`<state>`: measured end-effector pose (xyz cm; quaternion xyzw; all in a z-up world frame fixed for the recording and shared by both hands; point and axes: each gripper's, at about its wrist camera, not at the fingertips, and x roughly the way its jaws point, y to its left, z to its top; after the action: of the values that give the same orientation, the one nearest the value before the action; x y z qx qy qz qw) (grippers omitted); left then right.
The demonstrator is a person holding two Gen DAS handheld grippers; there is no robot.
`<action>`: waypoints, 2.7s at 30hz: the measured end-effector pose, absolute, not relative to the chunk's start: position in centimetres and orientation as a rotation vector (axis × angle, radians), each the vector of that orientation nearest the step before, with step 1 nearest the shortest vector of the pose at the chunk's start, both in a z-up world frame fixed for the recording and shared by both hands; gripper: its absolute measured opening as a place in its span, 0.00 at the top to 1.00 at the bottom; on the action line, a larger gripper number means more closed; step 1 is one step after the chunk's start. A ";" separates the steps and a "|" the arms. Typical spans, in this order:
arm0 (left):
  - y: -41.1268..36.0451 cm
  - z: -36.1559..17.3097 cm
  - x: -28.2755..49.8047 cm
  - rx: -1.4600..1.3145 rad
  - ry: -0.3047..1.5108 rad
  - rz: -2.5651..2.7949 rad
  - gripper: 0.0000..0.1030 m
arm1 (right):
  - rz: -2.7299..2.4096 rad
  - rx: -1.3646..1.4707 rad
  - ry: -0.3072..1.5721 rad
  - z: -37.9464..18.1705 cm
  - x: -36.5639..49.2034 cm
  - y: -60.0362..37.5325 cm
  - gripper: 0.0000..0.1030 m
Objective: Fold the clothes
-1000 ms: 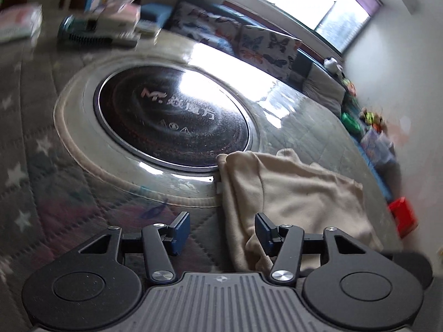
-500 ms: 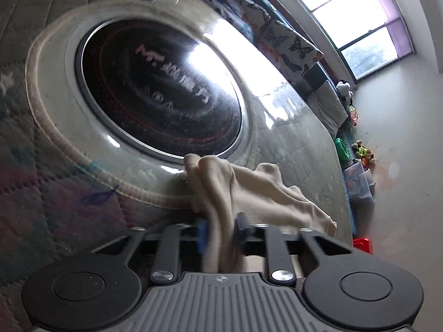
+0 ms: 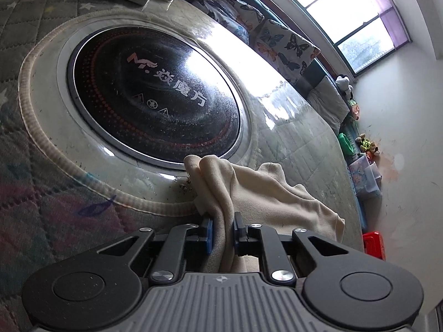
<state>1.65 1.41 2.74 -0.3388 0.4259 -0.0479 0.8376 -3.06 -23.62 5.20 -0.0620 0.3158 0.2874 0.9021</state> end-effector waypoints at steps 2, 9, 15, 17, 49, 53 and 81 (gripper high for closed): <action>1.3 2.8 1.6 -0.700 0.899 -0.099 0.85 | 0.509 -0.110 0.661 4.8 -1.9 -25.2 0.62; 1.1 2.8 1.7 -0.682 0.894 -0.098 0.85 | 0.329 0.021 0.690 2.7 1.3 -30.0 0.55; 0.7 2.9 2.0 -0.641 0.887 -0.101 0.84 | 0.273 0.142 0.740 0.3 3.5 -32.4 0.54; 0.5 2.9 2.1 -0.626 0.884 -0.101 0.83 | 0.275 0.180 0.749 -0.3 3.8 -33.0 0.54; -9.3 6.4 4.1 -0.271 0.818 -0.285 0.86 | 0.179 0.238 0.573 4.4 -3.4 -37.4 0.88; -11.9 6.7 5.3 -0.239 0.826 -0.322 0.86 | 0.138 0.225 0.547 5.3 -3.6 -38.7 0.88; -23.2 7.5 10.1 -0.074 0.816 -0.409 0.86 | -0.020 0.193 0.488 6.5 -1.2 -45.8 0.88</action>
<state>10.11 -23.23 7.54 -0.0358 0.3941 -0.1973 0.8969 -1.18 -45.82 6.54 0.0952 0.2414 -0.0101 0.9657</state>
